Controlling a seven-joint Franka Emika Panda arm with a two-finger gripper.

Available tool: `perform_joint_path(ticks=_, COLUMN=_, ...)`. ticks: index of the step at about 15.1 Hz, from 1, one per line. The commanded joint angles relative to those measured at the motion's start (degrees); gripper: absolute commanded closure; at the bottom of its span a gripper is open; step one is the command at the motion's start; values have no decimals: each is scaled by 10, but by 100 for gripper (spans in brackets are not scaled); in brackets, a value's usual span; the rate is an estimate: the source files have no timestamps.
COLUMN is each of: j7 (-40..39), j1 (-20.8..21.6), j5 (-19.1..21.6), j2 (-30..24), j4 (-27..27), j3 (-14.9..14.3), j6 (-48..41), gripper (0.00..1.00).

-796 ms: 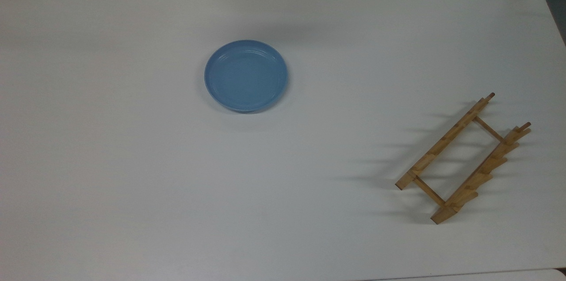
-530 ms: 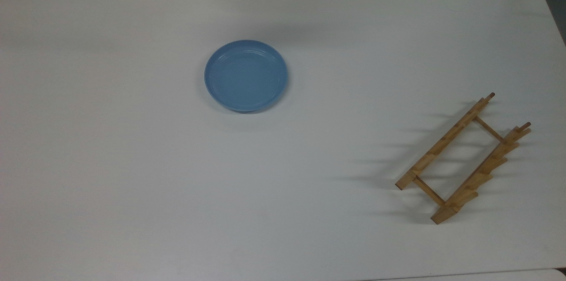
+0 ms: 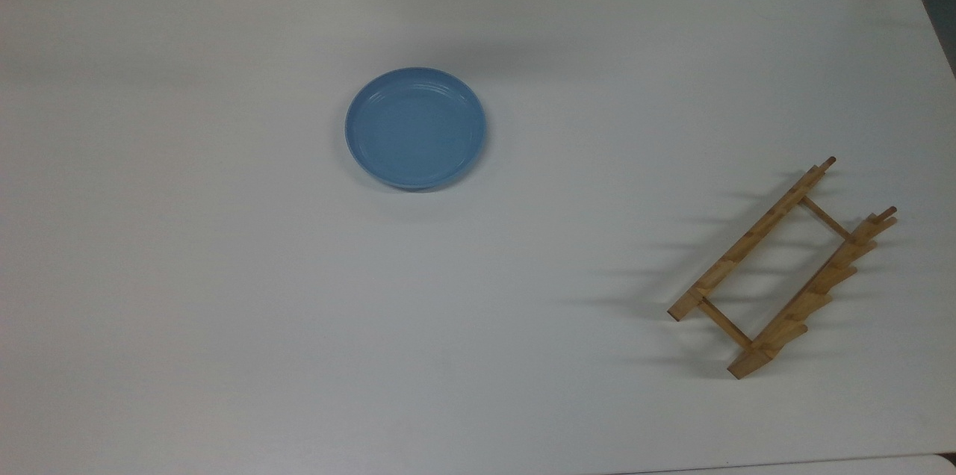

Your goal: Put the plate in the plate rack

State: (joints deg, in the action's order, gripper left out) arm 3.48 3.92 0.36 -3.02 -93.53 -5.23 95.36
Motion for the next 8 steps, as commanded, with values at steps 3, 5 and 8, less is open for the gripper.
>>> perform_joint_path(ticks=3, j7=-259, j1=-2, j5=-28, j2=-5, j4=-11, j3=-7, j6=-93, gripper=0)
perform_joint_path(ticks=5, j7=-281, j1=-12, j5=-45, j2=-1, j4=-34, j3=-7, j6=-91, gripper=0)
perform_joint_path(ticks=8, j7=-279, j1=-26, j5=-45, j2=11, j4=-83, j3=-8, j6=-32, gripper=0)
